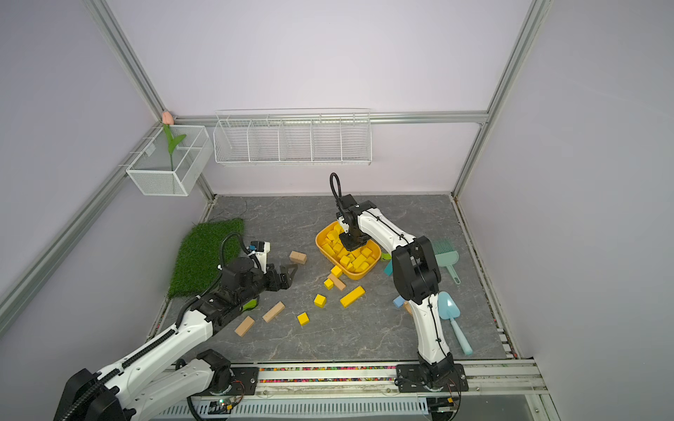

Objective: Pick out the yellow building blocks
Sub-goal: Place the building block in the storage box.

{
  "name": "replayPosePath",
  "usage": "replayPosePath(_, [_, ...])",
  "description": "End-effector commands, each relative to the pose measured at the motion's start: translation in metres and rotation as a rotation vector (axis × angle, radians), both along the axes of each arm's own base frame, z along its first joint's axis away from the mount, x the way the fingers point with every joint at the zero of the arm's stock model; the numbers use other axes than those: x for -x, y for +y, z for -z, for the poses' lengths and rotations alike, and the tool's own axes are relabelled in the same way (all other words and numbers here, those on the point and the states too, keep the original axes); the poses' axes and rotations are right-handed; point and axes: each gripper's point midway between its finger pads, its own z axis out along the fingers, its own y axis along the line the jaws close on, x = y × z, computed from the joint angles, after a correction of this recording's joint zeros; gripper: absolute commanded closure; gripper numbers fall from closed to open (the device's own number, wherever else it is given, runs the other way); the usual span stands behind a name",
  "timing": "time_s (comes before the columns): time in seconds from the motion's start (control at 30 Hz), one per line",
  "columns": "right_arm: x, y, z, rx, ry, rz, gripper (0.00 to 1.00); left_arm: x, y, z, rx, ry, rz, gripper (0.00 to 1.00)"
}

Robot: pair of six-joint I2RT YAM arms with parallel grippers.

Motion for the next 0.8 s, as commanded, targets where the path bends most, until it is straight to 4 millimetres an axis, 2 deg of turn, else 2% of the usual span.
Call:
replayPosePath(0.0, [0.002, -0.006, 0.002, 0.033, 0.023, 0.013, 0.92, -0.004, 0.000, -0.015, 0.037, -0.031, -0.014, 0.00])
replayPosePath(0.1, [-0.001, -0.008, 0.001, 0.044, 0.012, 0.018, 0.85, -0.004, 0.000, -0.016, 0.038, -0.033, -0.016, 0.00])
replayPosePath(0.33, [-0.006, -0.013, -0.001, 0.079, -0.006, 0.033, 0.80, -0.004, 0.001, -0.016, 0.039, -0.034, -0.015, 0.00])
replayPosePath(0.47, [-0.009, -0.018, -0.001, 0.110, -0.021, 0.043, 0.74, -0.004, 0.000, -0.016, 0.039, -0.035, -0.013, 0.00])
replayPosePath(0.77, [-0.012, -0.022, -0.002, 0.133, -0.037, 0.054, 0.72, -0.004, 0.000, -0.016, 0.040, -0.034, -0.014, 0.00])
